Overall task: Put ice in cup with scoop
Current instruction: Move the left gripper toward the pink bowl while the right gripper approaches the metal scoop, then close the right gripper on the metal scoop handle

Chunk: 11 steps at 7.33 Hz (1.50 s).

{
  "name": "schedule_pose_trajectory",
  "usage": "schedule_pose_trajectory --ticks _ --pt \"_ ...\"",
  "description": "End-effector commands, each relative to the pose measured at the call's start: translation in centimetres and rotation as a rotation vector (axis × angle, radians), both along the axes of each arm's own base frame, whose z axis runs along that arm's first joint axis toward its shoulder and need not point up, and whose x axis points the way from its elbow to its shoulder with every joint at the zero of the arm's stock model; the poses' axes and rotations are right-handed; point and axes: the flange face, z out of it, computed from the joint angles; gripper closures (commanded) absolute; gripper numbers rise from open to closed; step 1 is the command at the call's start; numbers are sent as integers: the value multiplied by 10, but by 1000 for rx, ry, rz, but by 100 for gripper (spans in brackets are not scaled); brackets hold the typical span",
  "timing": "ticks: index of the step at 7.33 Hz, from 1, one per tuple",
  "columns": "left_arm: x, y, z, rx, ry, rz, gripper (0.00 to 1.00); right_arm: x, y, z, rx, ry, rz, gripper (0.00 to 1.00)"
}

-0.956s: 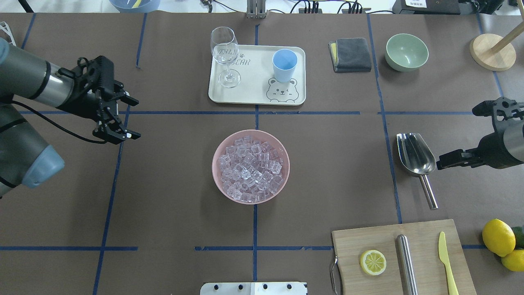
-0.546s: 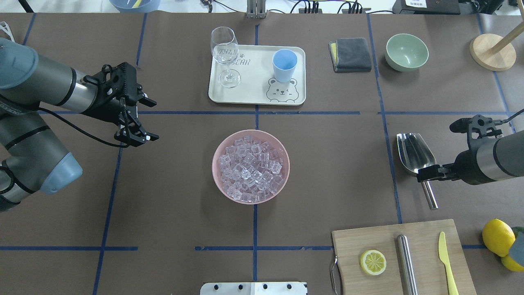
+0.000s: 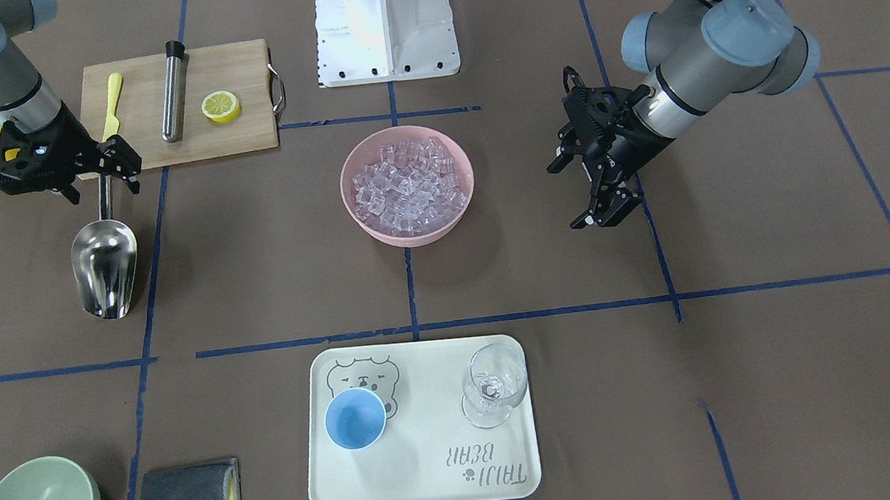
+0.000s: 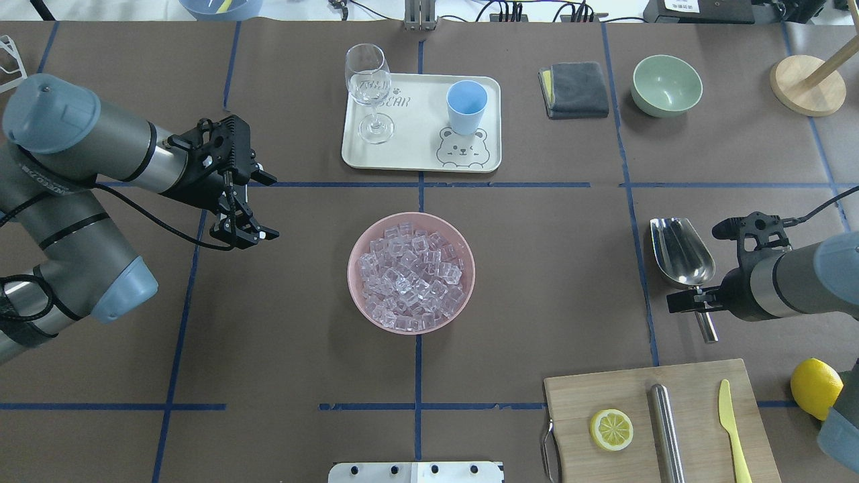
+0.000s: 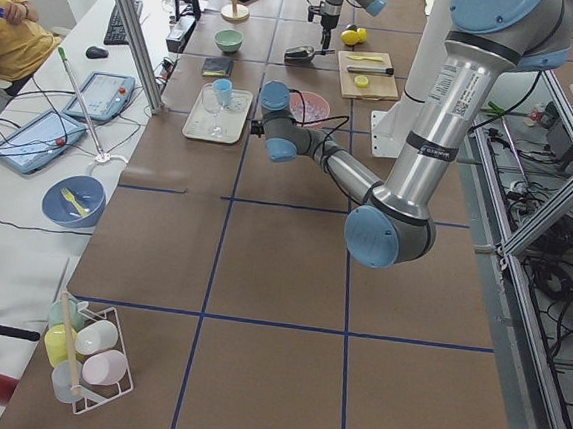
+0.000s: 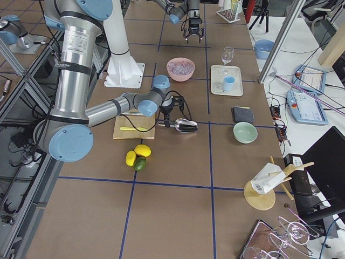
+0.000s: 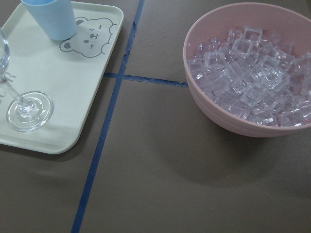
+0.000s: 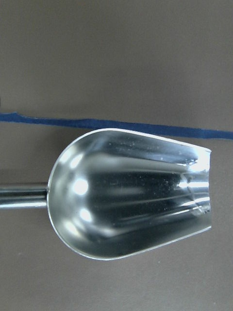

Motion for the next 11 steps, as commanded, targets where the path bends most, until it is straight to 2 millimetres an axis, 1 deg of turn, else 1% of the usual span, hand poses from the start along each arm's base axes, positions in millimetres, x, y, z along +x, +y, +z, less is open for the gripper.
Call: schedule_pose_trajectory --ticks 1,2,3,4,6,8,9,10,11 --pt "4 1 -3 12 10 5 0 -13 9 3 0 11 17 4" --pt "3 2 1 11 13 5 0 -11 10 8 -1 23 24 6" --pt "4 2 0 5 13 4 0 -10 7 11 10 40 57 11" --pt "4 2 -1 6 16 5 0 -11 6 20 5 55 60 12" --pt "3 3 -3 8 20 8 0 -15 9 21 1 54 45 21" --pt "3 4 -2 5 20 10 0 -18 12 20 4 53 34 22" --pt "3 4 -2 3 19 12 0 -18 12 20 4 53 34 30" --pt "3 4 -1 1 17 13 0 -18 12 20 3 51 33 41" --pt "3 4 -1 1 17 13 0 -17 12 20 5 50 33 49"
